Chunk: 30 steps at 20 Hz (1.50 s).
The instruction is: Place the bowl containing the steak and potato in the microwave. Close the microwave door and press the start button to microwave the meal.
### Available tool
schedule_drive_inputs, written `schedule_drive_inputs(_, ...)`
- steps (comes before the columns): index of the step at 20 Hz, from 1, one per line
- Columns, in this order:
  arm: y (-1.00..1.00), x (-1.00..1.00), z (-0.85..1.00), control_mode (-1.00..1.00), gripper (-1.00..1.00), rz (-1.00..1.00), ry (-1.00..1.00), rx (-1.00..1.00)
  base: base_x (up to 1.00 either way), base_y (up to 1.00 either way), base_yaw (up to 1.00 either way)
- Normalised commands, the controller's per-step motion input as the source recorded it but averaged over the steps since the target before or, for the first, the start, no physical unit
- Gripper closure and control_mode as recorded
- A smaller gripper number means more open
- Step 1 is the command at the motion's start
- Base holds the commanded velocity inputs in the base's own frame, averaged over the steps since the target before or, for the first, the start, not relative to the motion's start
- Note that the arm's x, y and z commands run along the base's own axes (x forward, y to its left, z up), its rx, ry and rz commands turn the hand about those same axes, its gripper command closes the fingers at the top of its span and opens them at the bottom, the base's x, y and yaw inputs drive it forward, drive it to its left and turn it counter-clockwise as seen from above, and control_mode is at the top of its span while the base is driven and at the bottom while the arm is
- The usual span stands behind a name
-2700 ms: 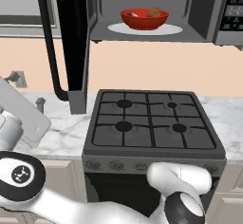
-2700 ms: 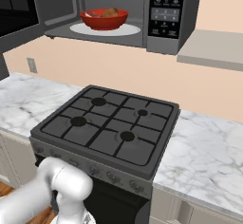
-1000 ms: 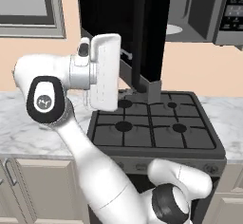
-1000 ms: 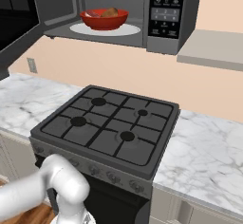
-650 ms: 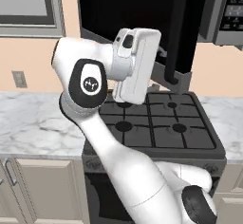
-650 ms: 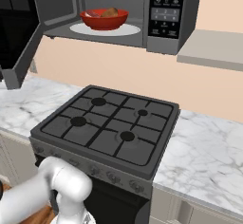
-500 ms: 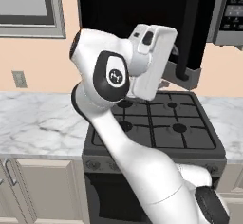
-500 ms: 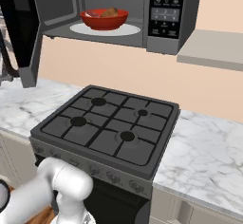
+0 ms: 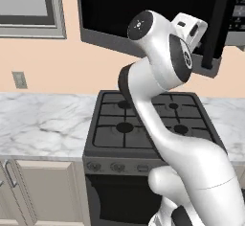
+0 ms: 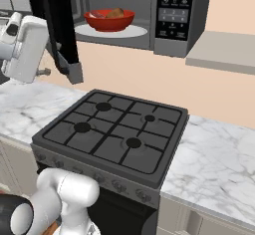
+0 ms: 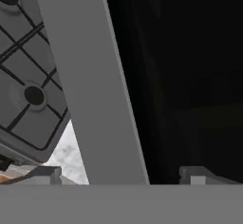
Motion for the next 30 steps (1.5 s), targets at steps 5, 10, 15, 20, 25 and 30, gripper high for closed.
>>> schedule_drive_inputs(5,-0.26,0.91,0.00,-1.00,-1.00,0.22,-0.17,0.10,0.00,0.00,0.00)
schedule_drive_inputs(10,-0.18,0.96,0.00,-1.00,-1.00,0.22,-0.14,0.07,0.00,0.00,0.00)
schedule_drive_inputs(15,-0.14,0.99,0.00,-1.00,-1.00,0.19,-0.11,0.02,0.00,0.00,0.00)
schedule_drive_inputs(20,-0.03,0.96,0.00,-1.00,-1.00,0.09,-0.01,0.00,0.00,0.00,0.00)
schedule_drive_inputs(25,-0.01,0.76,0.14,-1.00,-1.00,0.04,0.00,0.00,0.00,0.00,0.00)
schedule_drive_inputs(30,-0.05,0.60,0.30,-1.00,-1.00,0.02,0.01,0.00,0.00,0.00,0.00)
